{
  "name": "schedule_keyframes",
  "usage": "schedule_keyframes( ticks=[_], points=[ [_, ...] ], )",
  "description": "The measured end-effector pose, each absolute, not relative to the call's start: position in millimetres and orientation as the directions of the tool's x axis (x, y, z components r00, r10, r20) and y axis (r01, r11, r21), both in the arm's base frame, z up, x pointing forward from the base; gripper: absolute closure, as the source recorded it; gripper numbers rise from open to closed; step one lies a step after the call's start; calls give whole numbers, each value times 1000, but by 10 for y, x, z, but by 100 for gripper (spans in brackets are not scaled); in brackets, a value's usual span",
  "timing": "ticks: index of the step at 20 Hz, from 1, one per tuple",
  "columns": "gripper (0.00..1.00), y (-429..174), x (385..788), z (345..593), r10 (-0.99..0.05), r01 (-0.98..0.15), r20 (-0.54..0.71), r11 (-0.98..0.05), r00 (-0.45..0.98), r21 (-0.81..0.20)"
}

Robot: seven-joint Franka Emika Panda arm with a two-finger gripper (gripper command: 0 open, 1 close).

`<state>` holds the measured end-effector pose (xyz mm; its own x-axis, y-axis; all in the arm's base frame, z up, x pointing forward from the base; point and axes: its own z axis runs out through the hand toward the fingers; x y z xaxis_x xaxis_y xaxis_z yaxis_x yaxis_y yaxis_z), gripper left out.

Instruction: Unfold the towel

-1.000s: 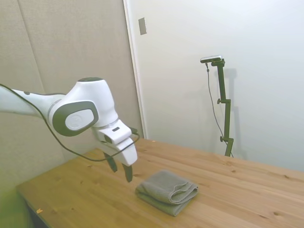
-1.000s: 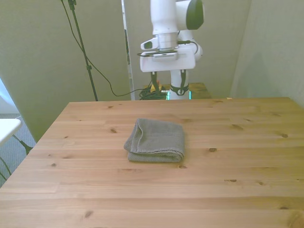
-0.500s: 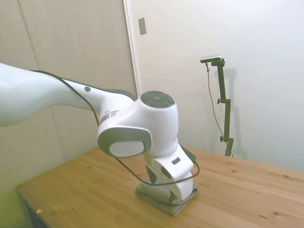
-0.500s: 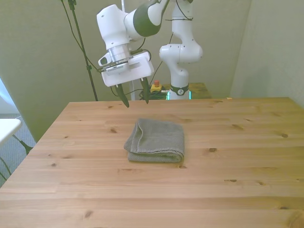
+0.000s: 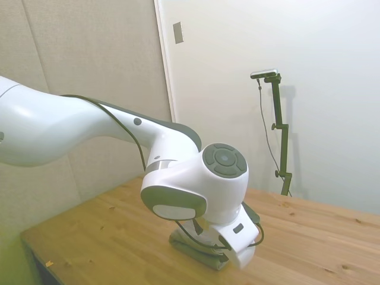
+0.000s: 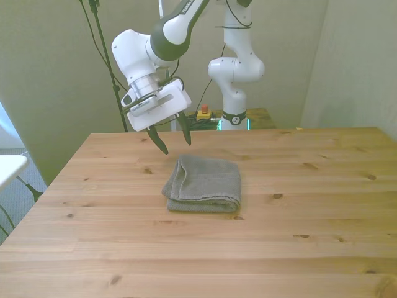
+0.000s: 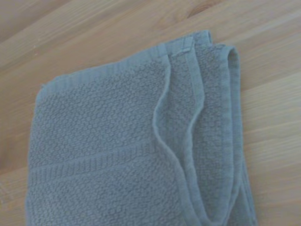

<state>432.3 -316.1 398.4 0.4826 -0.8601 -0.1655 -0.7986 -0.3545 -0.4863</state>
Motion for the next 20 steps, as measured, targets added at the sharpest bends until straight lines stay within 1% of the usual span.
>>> schedule_keyframes(
  ticks=[6,12,13,16,20],
  points=[
    [0,-3183,4446,3876,-892,-800,-128,-315,433,-511],
    [0,-2903,4597,3769,-873,-789,-141,-338,466,-514],
    [100,-2858,4613,3741,-870,-788,-145,-341,471,-512],
    [100,-2784,4643,3687,-865,-788,-149,-349,479,-507],
    [100,-2775,4649,3678,-864,-788,-150,-349,480,-507]
  ],
)
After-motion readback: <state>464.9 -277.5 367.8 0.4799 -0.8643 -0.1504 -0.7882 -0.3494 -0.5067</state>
